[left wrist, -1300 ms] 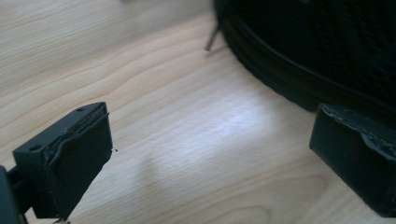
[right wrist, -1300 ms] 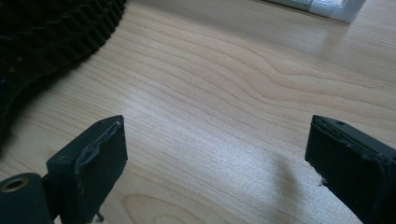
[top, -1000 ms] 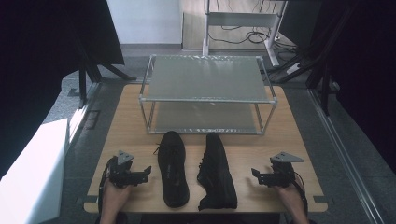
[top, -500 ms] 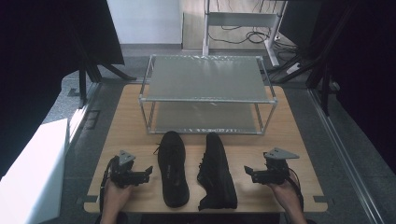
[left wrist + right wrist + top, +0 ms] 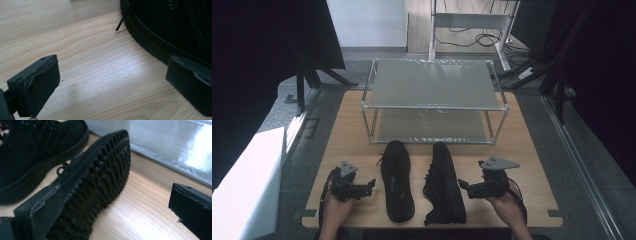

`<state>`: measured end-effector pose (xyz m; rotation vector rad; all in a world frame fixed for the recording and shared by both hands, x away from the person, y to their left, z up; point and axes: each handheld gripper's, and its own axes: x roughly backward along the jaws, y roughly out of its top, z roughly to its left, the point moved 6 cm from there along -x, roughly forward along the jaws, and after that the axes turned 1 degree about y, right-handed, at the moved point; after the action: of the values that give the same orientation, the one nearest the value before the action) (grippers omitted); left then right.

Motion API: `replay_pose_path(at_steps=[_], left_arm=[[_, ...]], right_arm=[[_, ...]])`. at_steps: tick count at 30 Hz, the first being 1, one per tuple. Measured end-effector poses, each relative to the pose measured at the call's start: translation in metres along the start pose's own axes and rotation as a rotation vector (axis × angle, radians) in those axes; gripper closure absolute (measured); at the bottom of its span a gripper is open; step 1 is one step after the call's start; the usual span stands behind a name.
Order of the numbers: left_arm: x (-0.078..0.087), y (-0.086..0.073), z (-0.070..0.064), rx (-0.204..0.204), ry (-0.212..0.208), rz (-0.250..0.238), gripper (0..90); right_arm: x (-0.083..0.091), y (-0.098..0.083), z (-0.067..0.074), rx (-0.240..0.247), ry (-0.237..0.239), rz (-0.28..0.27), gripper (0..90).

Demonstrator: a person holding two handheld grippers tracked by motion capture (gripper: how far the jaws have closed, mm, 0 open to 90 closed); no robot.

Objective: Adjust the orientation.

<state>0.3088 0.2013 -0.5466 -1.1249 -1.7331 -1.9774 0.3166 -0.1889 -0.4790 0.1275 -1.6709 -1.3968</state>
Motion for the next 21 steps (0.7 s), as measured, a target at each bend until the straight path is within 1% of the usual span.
replay_pose_path(at_steps=[2, 4, 6, 8, 9, 12, 14, 16, 21], left_arm=[[0.0, 0.0, 0.0, 0.001, 0.0, 0.0, 0.0], [0.0, 0.0, -0.001, -0.003, 0.0, 0.004, 0.0], [-0.001, 0.0, -0.001, -0.004, 0.001, 0.006, 0.0], [-0.001, -0.001, 0.0, -0.004, 0.001, 0.008, 0.0], [-0.002, -0.001, 0.0, -0.006, 0.002, 0.015, 0.0], [-0.002, -0.001, -0.001, -0.009, 0.0, 0.019, 0.0], [-0.002, -0.001, -0.002, -0.011, -0.001, 0.021, 0.0], [-0.003, -0.001, -0.002, -0.013, -0.001, 0.023, 0.0], [-0.002, -0.002, -0.002, -0.013, -0.003, 0.023, 0.0]], right_arm=[[-0.002, 0.001, 0.002, -0.006, 0.001, -0.003, 0.0], [-0.009, 0.003, 0.006, -0.013, -0.002, -0.001, 0.0], [-0.013, 0.003, 0.007, -0.017, -0.018, 0.002, 0.0], [-0.015, 0.003, 0.007, -0.021, -0.02, 0.001, 0.0], [-0.018, 0.005, 0.006, -0.023, -0.04, -0.006, 0.0], [-0.022, 0.007, 0.004, -0.013, -0.066, -0.007, 0.5], [-0.025, 0.008, 0.003, -0.006, -0.069, -0.008, 0.0], [-0.026, 0.007, 0.003, -0.007, -0.065, -0.012, 0.0], [-0.023, 0.006, 0.0, -0.005, -0.082, -0.007, 0.0]])
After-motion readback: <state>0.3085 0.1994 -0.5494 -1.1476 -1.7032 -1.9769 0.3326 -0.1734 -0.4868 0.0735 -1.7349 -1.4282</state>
